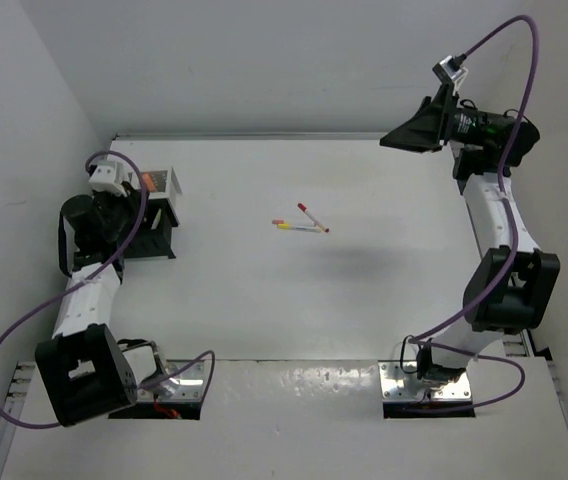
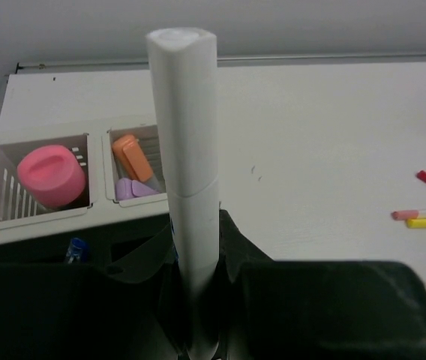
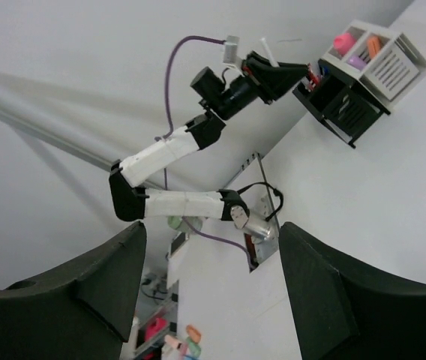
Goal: Sort the stationery into containers
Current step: Place the pen in the storage box.
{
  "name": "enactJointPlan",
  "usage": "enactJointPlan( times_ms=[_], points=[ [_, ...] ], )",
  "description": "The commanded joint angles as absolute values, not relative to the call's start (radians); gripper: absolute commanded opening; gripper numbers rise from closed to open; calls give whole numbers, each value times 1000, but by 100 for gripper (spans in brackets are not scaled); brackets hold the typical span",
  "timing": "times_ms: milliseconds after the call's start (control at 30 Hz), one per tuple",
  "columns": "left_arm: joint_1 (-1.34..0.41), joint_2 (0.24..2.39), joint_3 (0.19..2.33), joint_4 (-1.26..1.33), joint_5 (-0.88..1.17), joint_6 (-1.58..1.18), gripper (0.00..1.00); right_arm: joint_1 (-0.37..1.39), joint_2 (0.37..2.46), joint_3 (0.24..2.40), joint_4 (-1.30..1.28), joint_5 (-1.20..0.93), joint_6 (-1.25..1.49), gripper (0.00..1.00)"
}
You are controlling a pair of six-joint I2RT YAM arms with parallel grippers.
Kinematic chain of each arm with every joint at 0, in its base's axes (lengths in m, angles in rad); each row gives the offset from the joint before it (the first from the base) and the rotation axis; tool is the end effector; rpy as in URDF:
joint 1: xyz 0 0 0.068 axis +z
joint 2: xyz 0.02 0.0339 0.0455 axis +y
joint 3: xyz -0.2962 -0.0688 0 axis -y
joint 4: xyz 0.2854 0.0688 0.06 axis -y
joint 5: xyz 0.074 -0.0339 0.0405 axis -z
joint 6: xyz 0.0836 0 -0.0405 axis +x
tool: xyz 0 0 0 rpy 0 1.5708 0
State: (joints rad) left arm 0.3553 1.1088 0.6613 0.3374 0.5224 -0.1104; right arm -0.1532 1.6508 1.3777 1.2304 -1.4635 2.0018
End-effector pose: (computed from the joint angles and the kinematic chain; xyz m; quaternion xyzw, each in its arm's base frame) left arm 0.3115 0.0711 0.2932 0.0016 0.7400 -0.1122 0.6632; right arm 0.3906 0.0238 0.4574 -0.1038 0.6674 0.6877 0.2662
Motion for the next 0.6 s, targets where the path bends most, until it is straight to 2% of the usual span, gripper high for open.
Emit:
enactJointPlan(
  times_ms=[0,267,567],
  points=[
    [373,1146,626,405,511,-66,0,-163,1614,1410,1451,-1431,2210,71],
    [373,1252,578,590,552,-121,0,-175,1609,1355,1480,-1437,2207,71],
    [367,1356,617,673,542,-146,1,-175,1608,1331,1499,-1439,2210,71]
  ],
)
